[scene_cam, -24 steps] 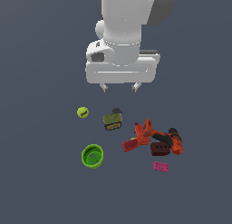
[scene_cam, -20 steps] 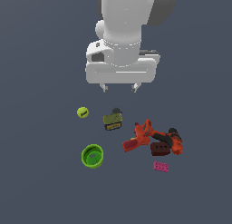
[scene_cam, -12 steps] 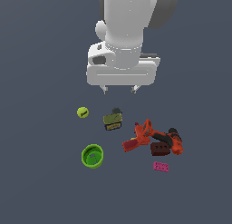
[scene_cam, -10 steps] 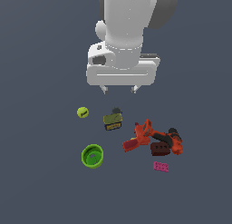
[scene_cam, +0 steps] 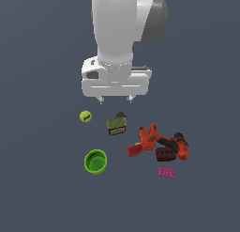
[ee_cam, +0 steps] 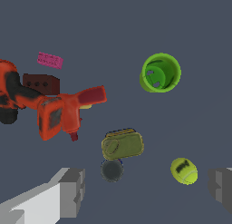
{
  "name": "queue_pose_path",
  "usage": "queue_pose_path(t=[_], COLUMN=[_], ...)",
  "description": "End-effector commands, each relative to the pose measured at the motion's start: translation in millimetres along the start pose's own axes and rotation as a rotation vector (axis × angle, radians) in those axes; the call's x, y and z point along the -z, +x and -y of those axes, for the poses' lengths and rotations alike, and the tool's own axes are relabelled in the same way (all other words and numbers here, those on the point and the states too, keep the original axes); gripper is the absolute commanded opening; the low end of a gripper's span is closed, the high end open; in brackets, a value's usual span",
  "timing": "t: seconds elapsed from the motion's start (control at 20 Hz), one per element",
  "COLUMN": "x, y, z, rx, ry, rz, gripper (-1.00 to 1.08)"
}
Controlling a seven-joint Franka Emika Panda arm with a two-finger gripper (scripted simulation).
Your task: Pick up a designated object from a clutter of objects.
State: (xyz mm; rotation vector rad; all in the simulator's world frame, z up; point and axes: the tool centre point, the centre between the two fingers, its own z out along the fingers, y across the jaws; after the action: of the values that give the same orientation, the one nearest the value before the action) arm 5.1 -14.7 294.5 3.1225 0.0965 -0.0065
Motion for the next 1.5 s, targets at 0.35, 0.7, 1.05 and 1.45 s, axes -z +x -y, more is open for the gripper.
queue_pose_path(t=[0.35, 0.7, 1.05, 1.45], x=[-76.8, -140.9, -183.8, -205.3], y=[-23.6, -63.8, -104.8, -130.9], z=[-64.6, -119.4, -155.7, -173.5], rx=[0.016, 0.023, 0.025, 0.025], ry=[0.027, 0.033, 0.026, 0.018], rz=[-0.003, -0.007, -0.008, -0.005], gripper=[1.0, 1.0, 1.0, 1.0])
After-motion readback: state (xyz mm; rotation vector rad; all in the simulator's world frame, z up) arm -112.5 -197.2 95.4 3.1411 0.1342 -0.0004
